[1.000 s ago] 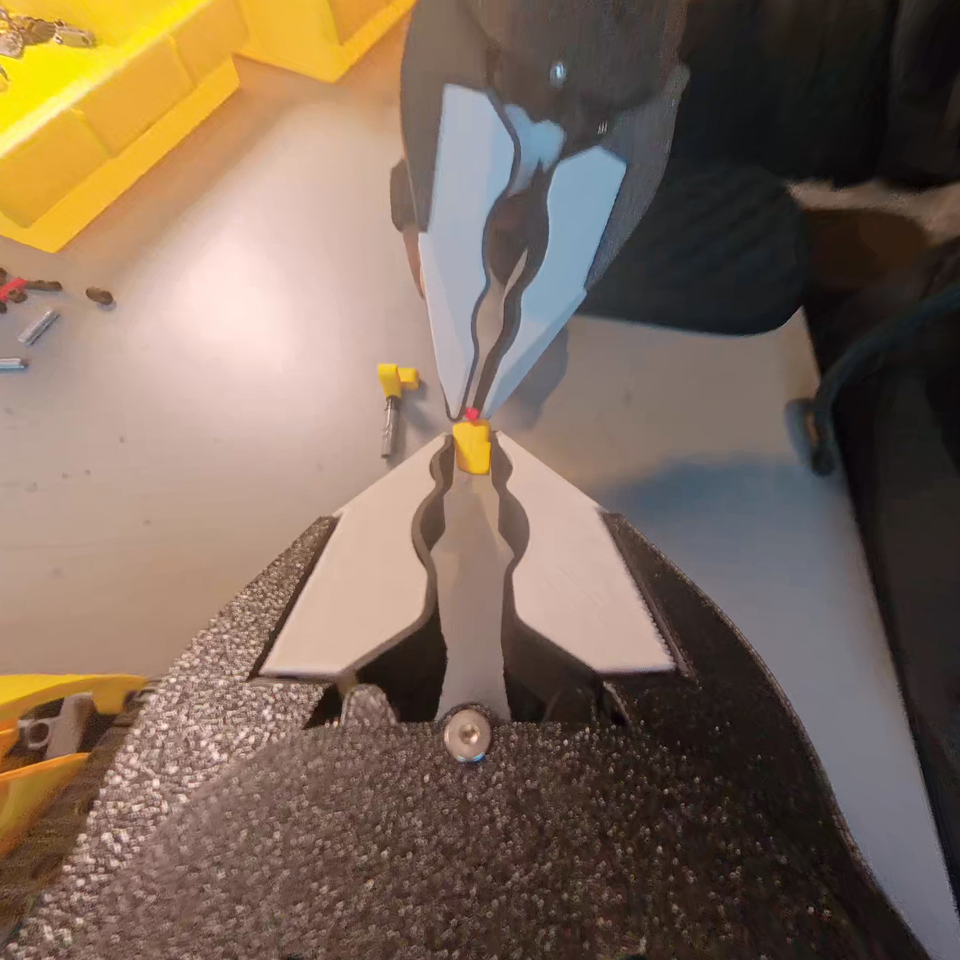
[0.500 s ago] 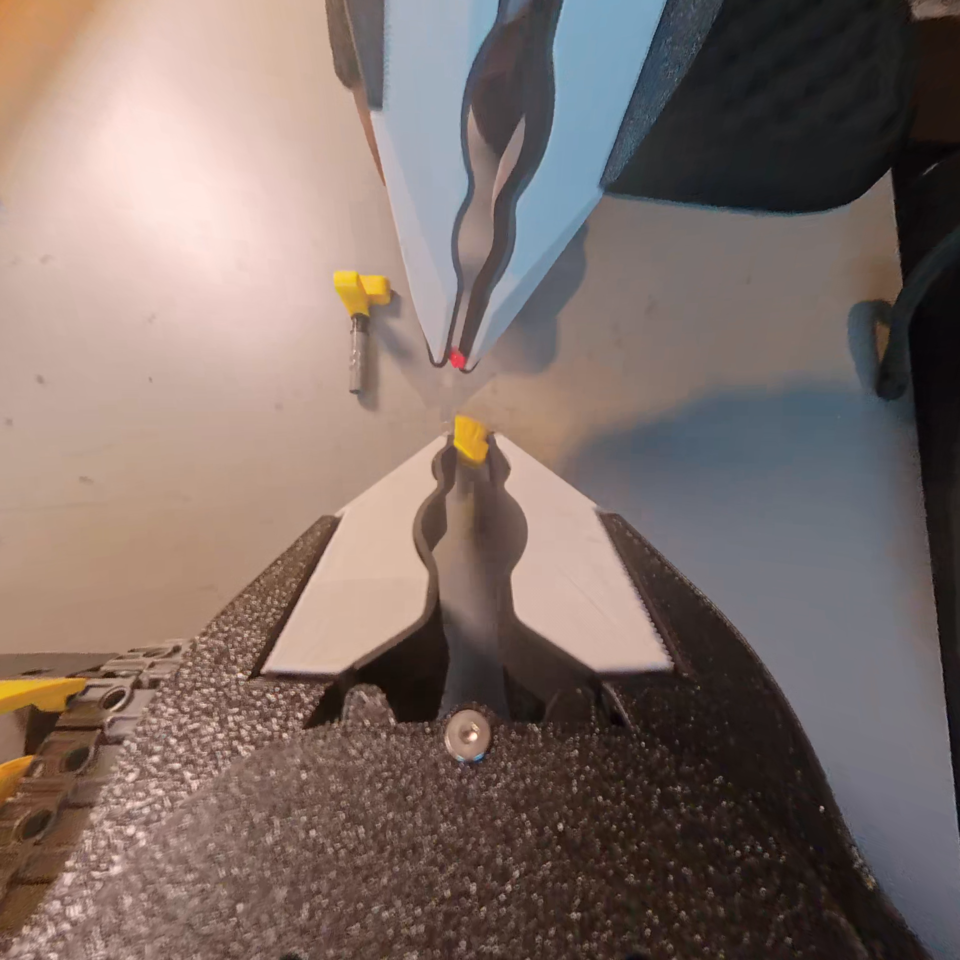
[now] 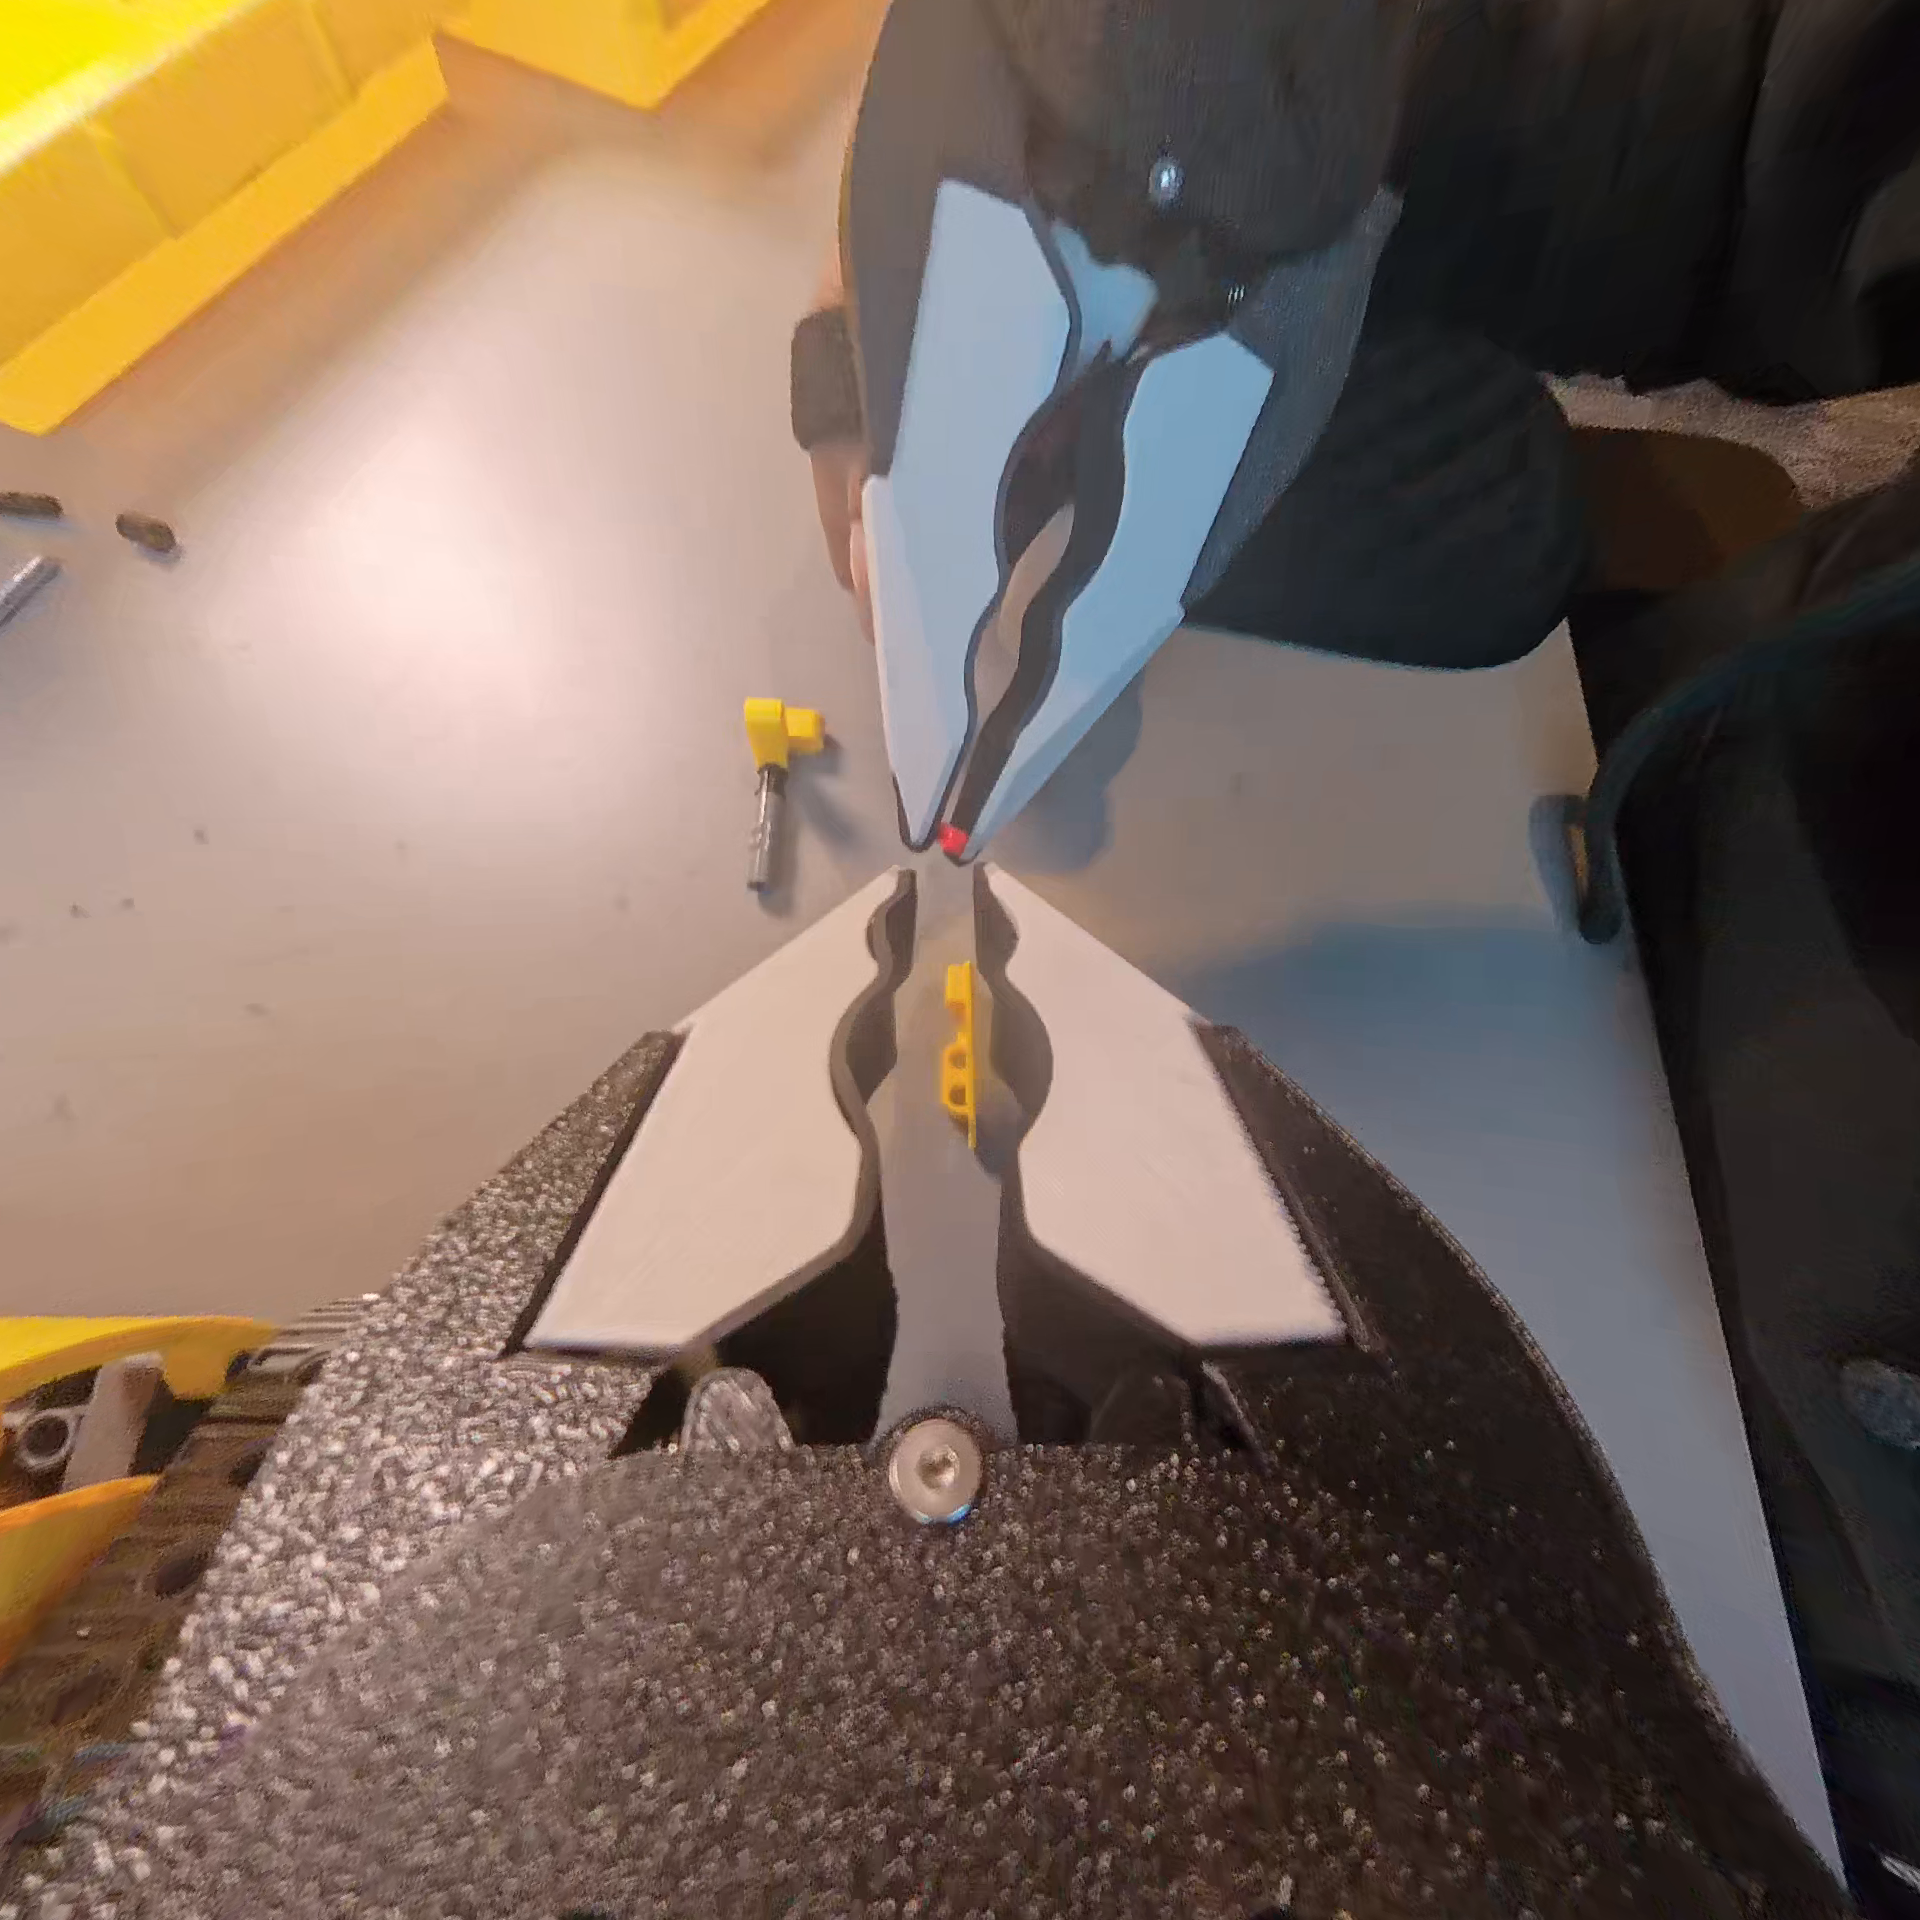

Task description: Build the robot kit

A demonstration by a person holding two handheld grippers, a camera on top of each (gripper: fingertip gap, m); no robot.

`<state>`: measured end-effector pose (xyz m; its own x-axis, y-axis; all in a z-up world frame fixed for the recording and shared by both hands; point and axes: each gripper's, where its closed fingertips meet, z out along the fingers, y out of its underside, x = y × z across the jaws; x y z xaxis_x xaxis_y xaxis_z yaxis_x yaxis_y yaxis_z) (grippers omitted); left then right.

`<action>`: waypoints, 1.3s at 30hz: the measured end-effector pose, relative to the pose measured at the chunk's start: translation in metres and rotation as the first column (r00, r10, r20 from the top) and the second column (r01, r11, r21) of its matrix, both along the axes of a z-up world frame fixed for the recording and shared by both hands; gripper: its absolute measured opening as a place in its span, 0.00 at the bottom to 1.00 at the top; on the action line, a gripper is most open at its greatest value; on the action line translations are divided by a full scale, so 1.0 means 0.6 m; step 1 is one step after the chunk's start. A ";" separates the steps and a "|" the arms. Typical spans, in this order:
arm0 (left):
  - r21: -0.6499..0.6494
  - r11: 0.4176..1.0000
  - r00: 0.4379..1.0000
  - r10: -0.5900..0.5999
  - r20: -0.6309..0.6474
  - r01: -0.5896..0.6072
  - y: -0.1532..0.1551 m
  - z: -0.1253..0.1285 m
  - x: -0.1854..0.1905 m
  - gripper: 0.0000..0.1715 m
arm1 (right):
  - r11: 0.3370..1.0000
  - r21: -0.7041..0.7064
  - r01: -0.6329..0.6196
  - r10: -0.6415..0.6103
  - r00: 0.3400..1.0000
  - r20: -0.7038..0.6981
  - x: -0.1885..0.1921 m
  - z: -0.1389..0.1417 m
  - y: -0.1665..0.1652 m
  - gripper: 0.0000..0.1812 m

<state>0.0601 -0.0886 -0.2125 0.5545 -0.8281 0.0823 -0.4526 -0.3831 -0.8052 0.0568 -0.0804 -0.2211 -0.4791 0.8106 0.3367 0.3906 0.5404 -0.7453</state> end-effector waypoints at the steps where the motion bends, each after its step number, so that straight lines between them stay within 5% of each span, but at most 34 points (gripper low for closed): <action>1: 0.004 1.000 1.000 -0.003 0.010 0.003 -0.001 0.003 0.003 0.05 | 1.000 0.004 0.000 0.000 1.000 -0.001 -0.001 -0.001 -0.001 0.02; 20: 0.032 0.999 1.000 0.024 -0.015 -0.024 0.008 -0.003 0.007 0.01 | 0.999 0.015 0.029 -0.028 0.999 -0.023 -0.006 0.007 0.002 0.02; 29: -0.016 1.000 0.969 0.008 0.246 -0.005 0.003 0.054 0.008 0.00 | 0.987 -0.157 -0.027 -0.002 0.984 -0.180 -0.001 0.071 -0.003 0.02; 39: -0.020 1.000 0.970 0.010 0.244 -0.005 0.005 0.049 0.010 0.06 | 0.994 -0.106 0.015 -0.027 0.993 -0.114 -0.002 0.048 0.004 0.02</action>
<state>0.0659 -0.0855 -0.1833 0.5220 -0.8207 0.2322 -0.2398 -0.4025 -0.8835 0.0554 -0.0778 -0.1925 -0.4247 0.8537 0.3013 0.3094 0.4497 -0.8379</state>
